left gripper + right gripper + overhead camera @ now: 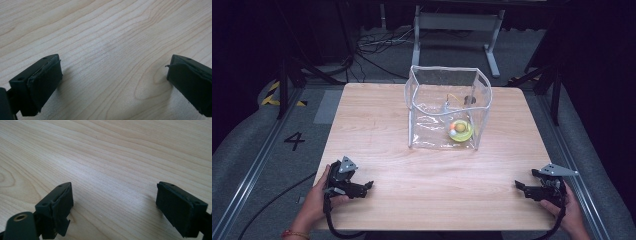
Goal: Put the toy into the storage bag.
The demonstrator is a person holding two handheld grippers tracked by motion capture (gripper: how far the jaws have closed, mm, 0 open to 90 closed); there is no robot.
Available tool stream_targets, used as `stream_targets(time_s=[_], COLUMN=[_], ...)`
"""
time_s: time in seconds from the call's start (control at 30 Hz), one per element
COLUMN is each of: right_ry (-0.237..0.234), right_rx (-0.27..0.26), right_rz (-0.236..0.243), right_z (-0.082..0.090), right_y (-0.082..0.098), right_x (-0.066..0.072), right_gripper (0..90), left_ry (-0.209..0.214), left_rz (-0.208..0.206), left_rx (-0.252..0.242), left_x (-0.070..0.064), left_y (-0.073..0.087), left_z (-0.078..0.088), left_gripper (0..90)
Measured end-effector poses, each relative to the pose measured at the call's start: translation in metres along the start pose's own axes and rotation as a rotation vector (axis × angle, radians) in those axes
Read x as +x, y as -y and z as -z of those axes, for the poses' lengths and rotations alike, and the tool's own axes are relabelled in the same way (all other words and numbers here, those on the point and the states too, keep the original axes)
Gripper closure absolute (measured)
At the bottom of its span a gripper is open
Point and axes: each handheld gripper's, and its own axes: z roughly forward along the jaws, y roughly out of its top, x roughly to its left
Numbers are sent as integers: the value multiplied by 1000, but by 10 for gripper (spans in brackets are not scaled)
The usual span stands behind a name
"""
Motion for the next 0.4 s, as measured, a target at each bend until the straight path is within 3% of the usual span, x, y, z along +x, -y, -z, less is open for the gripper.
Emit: stream_targets(time_s=[0.4], right_ry=[15], right_rx=[8], right_rz=[-13], right_z=[-1], right_y=[0], right_x=[-1], right_gripper=[106], left_ry=[-7], left_rz=[16], left_rx=[4], left_x=[-1], left_y=[0], left_z=[1], left_gripper=[1])
